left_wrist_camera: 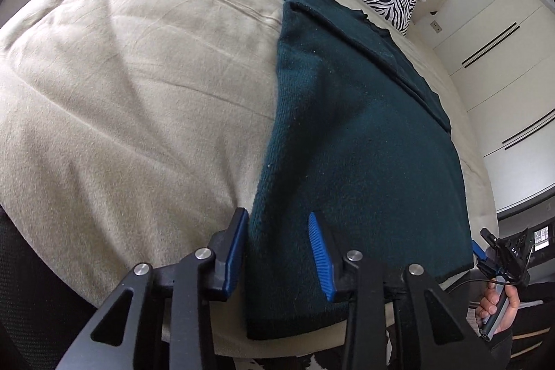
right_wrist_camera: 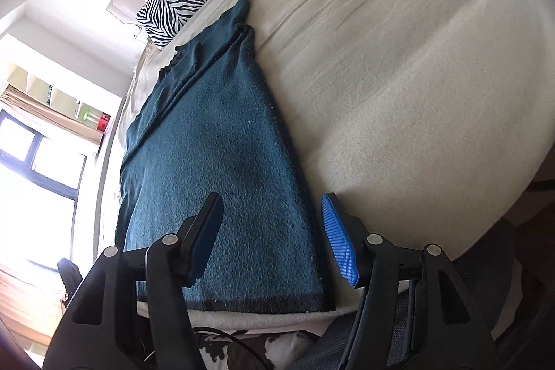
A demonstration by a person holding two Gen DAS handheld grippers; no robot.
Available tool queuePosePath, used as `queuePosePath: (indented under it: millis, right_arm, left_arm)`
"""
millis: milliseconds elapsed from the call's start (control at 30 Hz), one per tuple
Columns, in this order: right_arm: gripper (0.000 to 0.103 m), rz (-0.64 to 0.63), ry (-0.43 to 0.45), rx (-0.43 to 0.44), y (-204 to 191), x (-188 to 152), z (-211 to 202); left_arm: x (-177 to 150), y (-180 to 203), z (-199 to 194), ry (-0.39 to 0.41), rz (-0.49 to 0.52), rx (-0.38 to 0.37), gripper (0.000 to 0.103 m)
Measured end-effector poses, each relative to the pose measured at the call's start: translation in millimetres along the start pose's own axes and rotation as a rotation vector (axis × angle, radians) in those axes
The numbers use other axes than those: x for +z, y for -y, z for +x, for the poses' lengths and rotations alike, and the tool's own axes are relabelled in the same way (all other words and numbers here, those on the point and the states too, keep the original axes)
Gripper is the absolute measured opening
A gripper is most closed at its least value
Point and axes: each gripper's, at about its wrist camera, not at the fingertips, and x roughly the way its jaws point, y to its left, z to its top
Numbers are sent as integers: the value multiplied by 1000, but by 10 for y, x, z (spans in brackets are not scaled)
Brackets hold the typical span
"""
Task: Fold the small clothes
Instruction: 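Fold the sweater side edge over the sleeve with the left gripper and release, then grasp the hem of the sweater strip with both grippers and lift it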
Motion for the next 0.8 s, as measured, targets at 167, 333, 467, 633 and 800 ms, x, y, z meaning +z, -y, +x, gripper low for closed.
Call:
queuePosePath:
  millis: [167,333,467,633,800]
  right_arm:
    - [57,28,-11,-12,85,-96,-148]
    - [57,37,-39,-22,122,-156,-152]
    - [58,34,-95,-21,91,-182,-106]
    - [57,72,-120,-1,132,-196,-129]
    - [50,57,-149,17,119,-202,-96]
  left_arm:
    - [-83,40,-4,-14,20,0,38]
    - [-80,56,9,-23,28,9,30]
    - [-130,35,13,-36,23,2,15]
    - [-148,54,21,-42,36,2,10]
    - [-157,87,16,-43,52,9,8]
